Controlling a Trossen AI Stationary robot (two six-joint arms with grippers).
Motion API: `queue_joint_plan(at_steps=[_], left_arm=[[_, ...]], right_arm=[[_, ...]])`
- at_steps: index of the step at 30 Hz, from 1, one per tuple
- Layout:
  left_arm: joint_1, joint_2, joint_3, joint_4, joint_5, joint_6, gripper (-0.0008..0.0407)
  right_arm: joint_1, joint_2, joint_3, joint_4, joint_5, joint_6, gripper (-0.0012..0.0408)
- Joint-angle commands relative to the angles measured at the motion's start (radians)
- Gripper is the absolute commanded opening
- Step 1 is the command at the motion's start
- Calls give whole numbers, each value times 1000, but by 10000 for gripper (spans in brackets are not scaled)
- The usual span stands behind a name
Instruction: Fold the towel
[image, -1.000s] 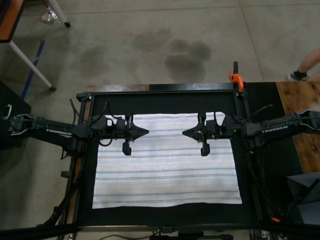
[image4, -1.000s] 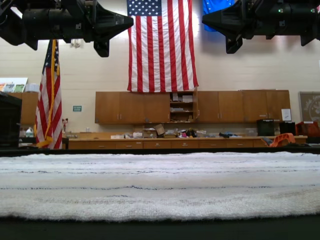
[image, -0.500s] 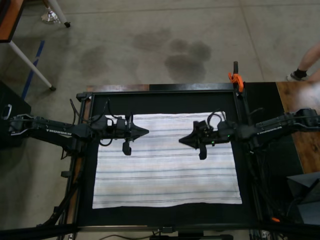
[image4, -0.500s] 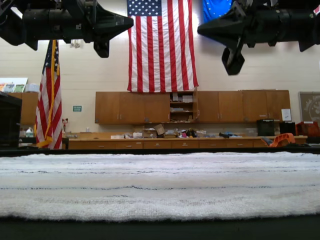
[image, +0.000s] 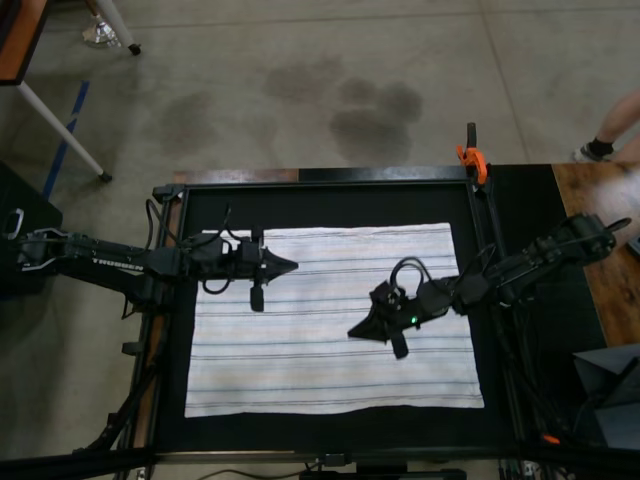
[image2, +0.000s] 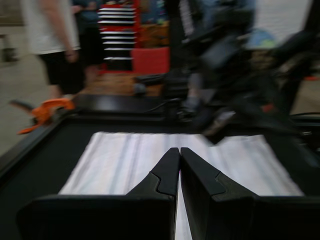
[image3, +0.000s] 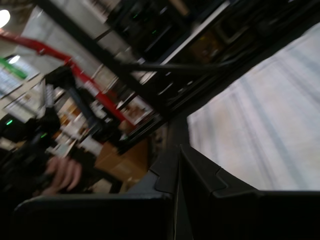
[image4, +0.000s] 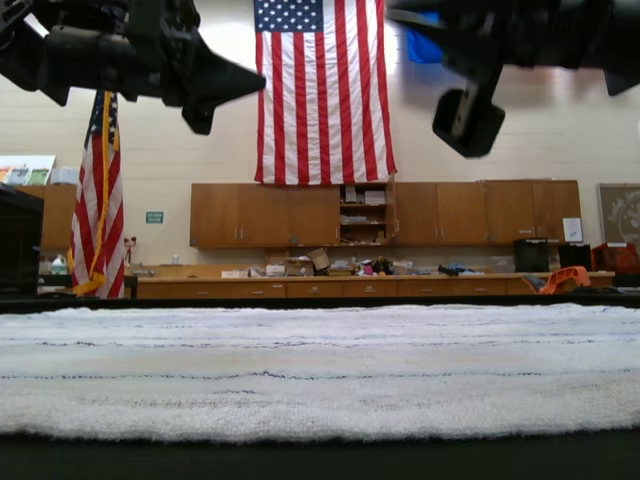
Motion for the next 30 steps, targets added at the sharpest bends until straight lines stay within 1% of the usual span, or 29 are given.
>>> queue_joint_plan(at_steps=[1, 3, 8, 13, 17, 20, 22, 26, 28, 30], left_arm=[[0, 9, 0, -12, -99, -3, 0], [2, 26, 0, -9, -153, -4, 0], [35, 122, 8, -6, -157, -40, 0], [89, 241, 52, -6, -156, -44, 0], [138, 322, 101, -9, -128, -37, 0], [171, 374, 139, -15, -88, -2, 0], [190, 407, 172, -57, -66, 19, 0], [223, 482, 257, -190, 4, 95, 0], [230, 525, 301, -254, 13, 137, 0], [231, 568, 343, -317, 13, 195, 0]], right_arm=[[21, 37, 50, -4, 0, -22, 0], [36, 65, 98, -19, 0, -63, 0], [48, 120, 233, -149, 1, -131, 0], [48, 171, 355, -257, 1, -205, 0], [65, 192, 407, -288, 1, -246, 0], [89, 182, 424, -288, 6, -260, 0], [111, 169, 428, -288, 36, -277, 0], [165, 134, 431, -288, 132, -347, 0], [188, 122, 435, -288, 181, -366, 0], [206, 118, 436, -288, 213, -367, 0]])
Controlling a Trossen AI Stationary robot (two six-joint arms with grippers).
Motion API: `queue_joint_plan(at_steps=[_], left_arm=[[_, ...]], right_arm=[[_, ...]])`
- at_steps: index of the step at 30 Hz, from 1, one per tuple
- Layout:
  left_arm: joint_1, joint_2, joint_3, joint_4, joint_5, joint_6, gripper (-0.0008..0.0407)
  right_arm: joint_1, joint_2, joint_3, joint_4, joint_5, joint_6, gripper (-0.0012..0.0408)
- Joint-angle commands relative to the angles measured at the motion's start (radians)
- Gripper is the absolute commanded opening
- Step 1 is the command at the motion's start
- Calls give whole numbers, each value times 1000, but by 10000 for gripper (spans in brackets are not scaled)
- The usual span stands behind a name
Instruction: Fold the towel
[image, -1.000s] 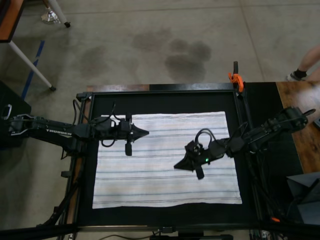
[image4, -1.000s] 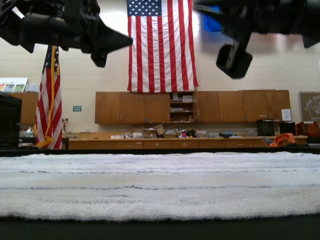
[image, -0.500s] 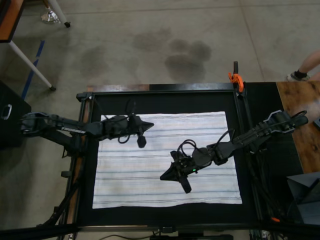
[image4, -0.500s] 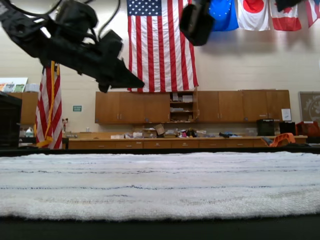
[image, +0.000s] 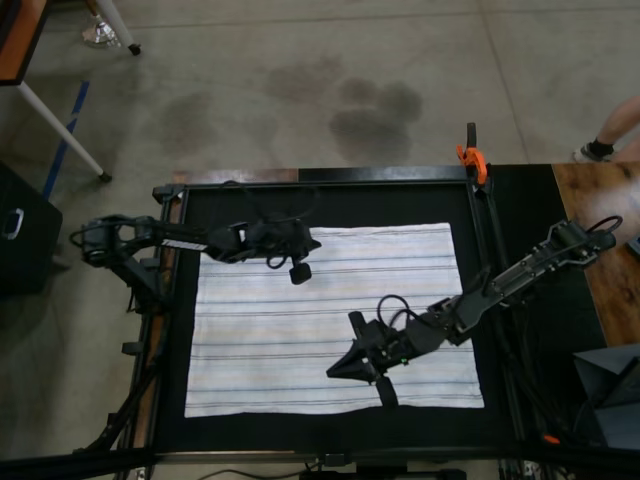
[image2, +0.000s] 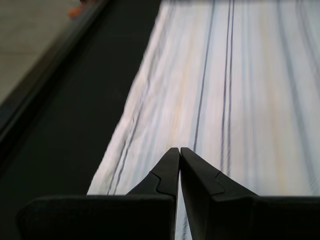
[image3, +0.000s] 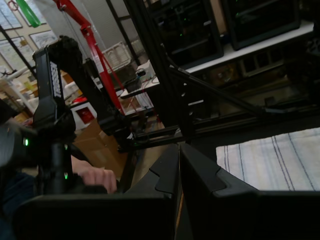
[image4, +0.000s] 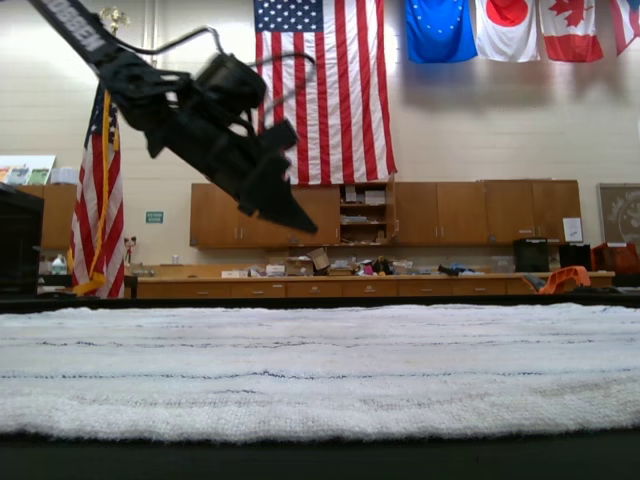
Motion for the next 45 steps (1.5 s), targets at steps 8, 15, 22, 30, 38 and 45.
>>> queue_joint_plan(at_steps=[8, 15, 22, 30, 38, 45], left_arm=[[13, 180, 175, -195, 4, 159, 0], [33, 232, 232, -202, 10, 145, 0], [39, 187, 205, -355, -16, 39, 0], [93, -5, 13, -379, -165, -203, 0], [164, -203, -166, -476, -189, -489, 0], [169, -346, -274, -624, -212, -646, 0]], right_arm=[[49, 26, -20, -34, 28, 129, 0], [61, 82, -9, -84, 32, 228, 0], [61, 89, -10, -80, 50, 223, 0], [61, 87, -13, -79, 55, 203, 0], [61, 91, -13, -79, 69, 199, 0], [61, 90, -13, -80, 79, 199, 0]])
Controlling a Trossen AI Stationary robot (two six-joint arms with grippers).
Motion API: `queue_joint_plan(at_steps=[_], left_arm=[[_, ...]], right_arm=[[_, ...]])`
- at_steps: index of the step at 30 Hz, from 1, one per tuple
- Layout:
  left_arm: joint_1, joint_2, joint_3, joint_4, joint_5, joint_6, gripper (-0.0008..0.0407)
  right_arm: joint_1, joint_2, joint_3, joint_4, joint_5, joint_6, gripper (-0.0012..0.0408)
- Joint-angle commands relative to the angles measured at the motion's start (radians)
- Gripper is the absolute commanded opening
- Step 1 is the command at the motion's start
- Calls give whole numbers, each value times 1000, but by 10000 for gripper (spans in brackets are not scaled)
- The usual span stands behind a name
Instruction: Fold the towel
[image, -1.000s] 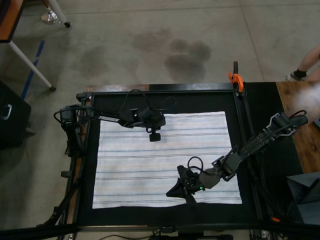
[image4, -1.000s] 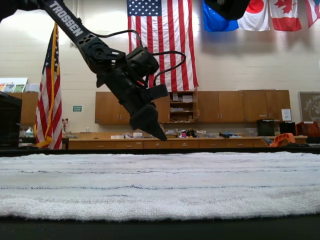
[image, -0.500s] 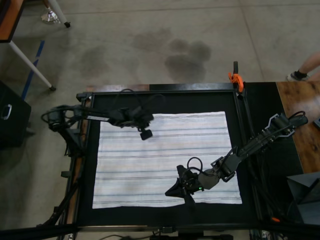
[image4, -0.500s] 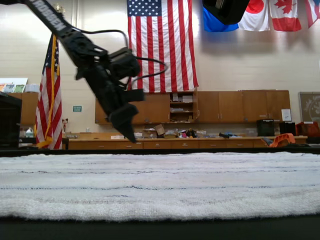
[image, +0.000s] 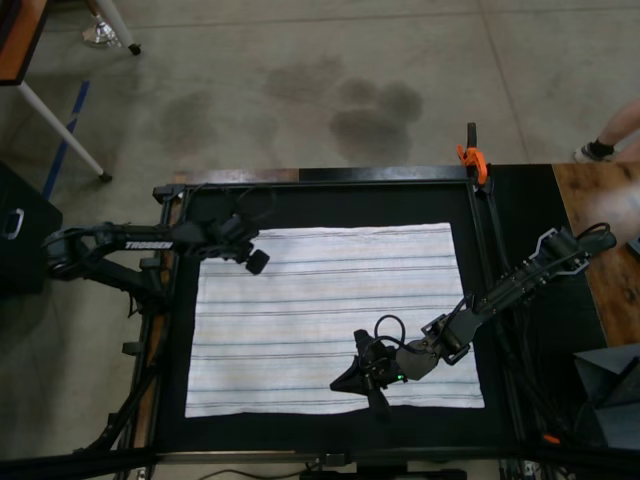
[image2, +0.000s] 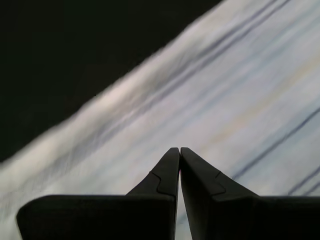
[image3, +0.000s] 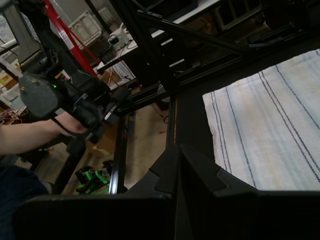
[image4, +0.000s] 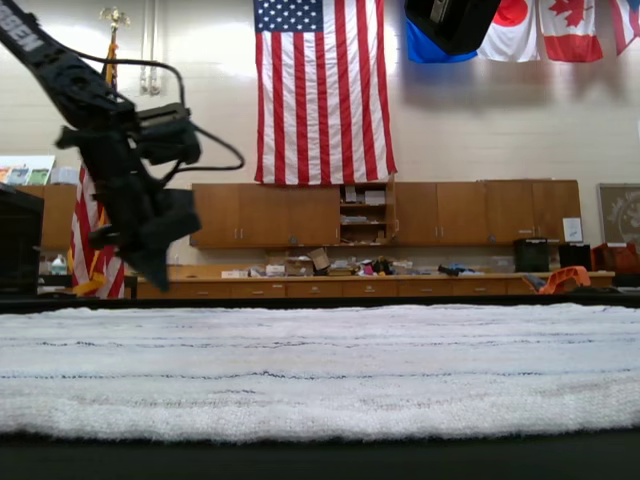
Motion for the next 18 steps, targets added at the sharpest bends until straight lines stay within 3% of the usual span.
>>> queue_joint_plan(at_steps=[1, 12, 18], left_arm=[[0, -35, -20, -46, -13, -60, 0], [2, -132, -56, -240, -225, -371, 0], [88, -134, -64, -301, -227, -415, 0]], right_arm=[[0, -1, 0, 0, 2, 0, 0], [0, -2, 0, 5, 3, 1, 0], [0, -2, 0, 6, 3, 2, 0]])
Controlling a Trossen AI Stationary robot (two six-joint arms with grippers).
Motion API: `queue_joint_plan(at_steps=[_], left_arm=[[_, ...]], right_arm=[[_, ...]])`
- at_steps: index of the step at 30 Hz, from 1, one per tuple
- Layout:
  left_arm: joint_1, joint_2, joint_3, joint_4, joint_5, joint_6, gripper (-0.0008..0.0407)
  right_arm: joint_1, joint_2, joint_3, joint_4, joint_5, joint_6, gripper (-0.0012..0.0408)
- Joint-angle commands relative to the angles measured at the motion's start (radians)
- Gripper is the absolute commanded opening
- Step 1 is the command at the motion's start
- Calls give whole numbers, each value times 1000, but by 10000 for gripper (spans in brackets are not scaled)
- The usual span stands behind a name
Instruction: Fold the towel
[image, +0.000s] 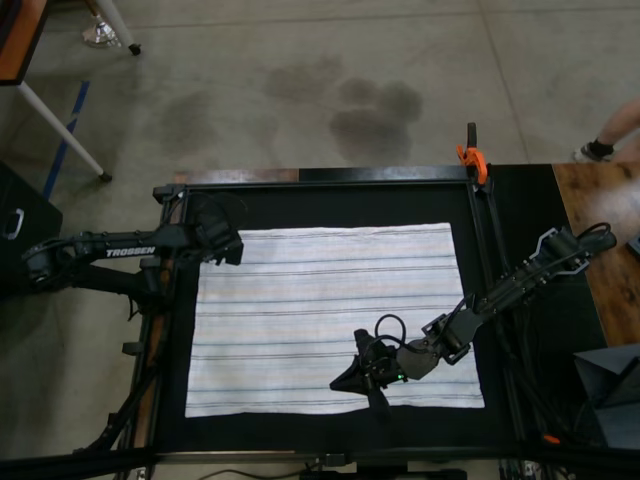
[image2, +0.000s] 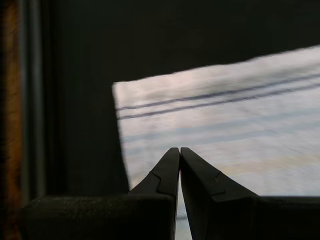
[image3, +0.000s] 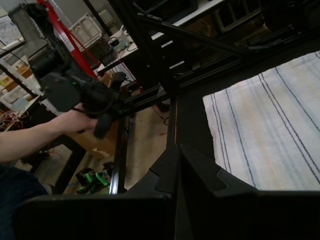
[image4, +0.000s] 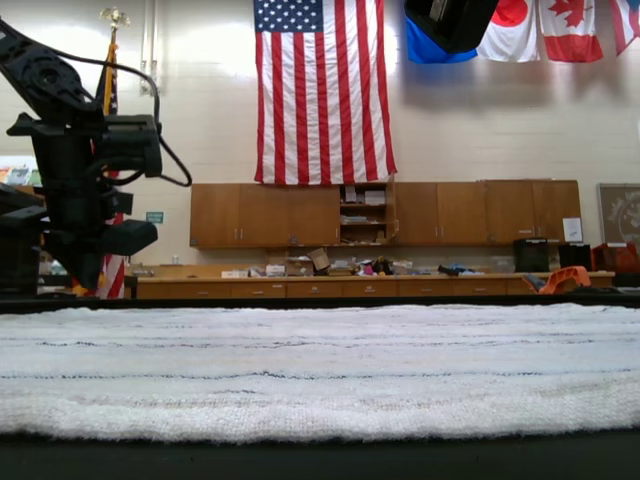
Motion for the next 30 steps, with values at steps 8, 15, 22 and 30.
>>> queue_joint_plan(at_steps=[8, 15, 22, 30], left_arm=[[182, 0, 0, -9, 31, 85, 41], [278, 1, -2, 47, 42, 160, 152], [306, 23, -13, 188, 110, 249, 211], [356, 89, -17, 204, 109, 280, 211]], right_arm=[[0, -2, 0, 4, 0, 12, 0], [0, -2, 0, 4, 0, 11, 0], [0, -2, 0, 4, 0, 4, 0], [0, -2, 0, 11, 0, 12, 0]])
